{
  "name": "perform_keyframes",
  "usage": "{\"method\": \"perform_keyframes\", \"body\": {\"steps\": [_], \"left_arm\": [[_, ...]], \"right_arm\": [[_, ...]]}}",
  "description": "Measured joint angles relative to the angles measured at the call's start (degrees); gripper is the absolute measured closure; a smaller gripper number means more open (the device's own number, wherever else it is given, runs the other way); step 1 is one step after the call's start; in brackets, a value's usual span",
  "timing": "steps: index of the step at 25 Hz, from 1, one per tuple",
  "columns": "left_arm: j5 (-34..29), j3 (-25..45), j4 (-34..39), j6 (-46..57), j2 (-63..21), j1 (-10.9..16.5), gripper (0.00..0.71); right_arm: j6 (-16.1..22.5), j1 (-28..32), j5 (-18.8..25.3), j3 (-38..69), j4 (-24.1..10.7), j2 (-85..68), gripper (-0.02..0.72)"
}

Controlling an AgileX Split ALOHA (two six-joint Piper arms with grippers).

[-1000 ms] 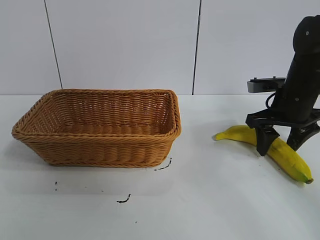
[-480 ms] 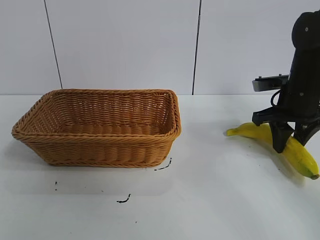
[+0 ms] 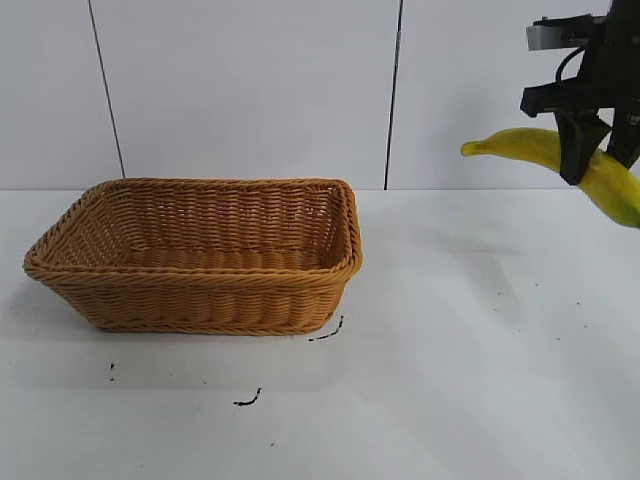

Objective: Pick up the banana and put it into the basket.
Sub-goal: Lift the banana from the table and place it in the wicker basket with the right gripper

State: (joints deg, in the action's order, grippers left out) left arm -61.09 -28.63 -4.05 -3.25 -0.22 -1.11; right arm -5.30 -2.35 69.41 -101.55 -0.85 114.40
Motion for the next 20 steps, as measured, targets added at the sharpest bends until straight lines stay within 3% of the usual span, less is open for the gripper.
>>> {"method": "perform_keyframes", "body": {"steps": [3,6,12,20], "left_arm": [[0.0,0.0,0.0,0.0,0.0,0.0,0.017],[0.0,0.0,0.0,0.0,0.0,0.0,0.017],[0.0,0.0,0.0,0.0,0.0,0.0,0.017],[0.0,0.0,0.0,0.0,0.0,0.0,0.017]], "right_arm": [[-1.05,-0.18,0.1,-1.12,2.24,0.0,0.411],[-2.17,-1.9,0.18,-2.4,2.3,0.0,0.411],[-4.5,-10.38,-0.38,-3.73,2.02,0.0,0.411],[-7.31,-22.94,-7.01,-3.73,0.5,0.0,0.411]]}}
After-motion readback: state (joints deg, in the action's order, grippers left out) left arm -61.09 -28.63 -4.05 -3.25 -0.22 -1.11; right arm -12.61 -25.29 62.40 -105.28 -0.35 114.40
